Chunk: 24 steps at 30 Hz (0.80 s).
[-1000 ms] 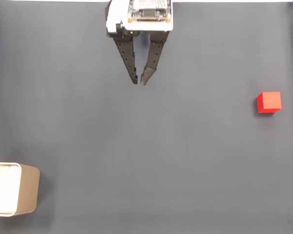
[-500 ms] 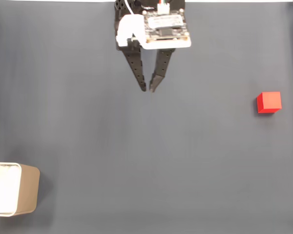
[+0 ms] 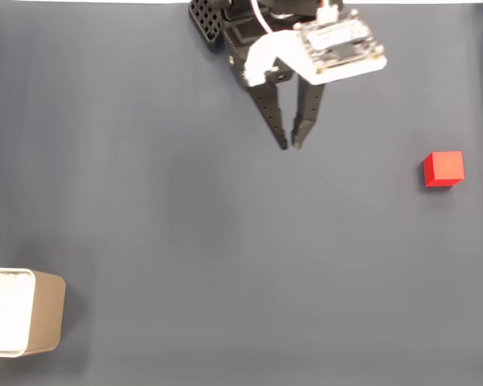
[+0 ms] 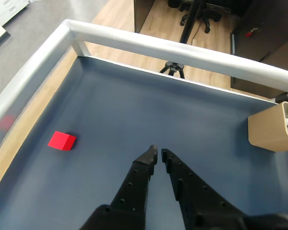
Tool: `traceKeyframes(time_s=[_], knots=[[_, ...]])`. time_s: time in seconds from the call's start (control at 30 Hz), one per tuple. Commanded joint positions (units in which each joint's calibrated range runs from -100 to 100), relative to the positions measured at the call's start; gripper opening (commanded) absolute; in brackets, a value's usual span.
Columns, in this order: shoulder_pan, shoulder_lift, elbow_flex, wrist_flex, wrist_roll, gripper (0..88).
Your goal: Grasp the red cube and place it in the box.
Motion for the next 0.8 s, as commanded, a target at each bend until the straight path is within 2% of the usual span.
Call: traceKeyframes(time_s=[0.0,0.77], knots=[[-3.0,0.3,-2.5,-0.2,0.8,0.0],[-21.2,4.6,-2.3,-3.1,2.0,1.8]])
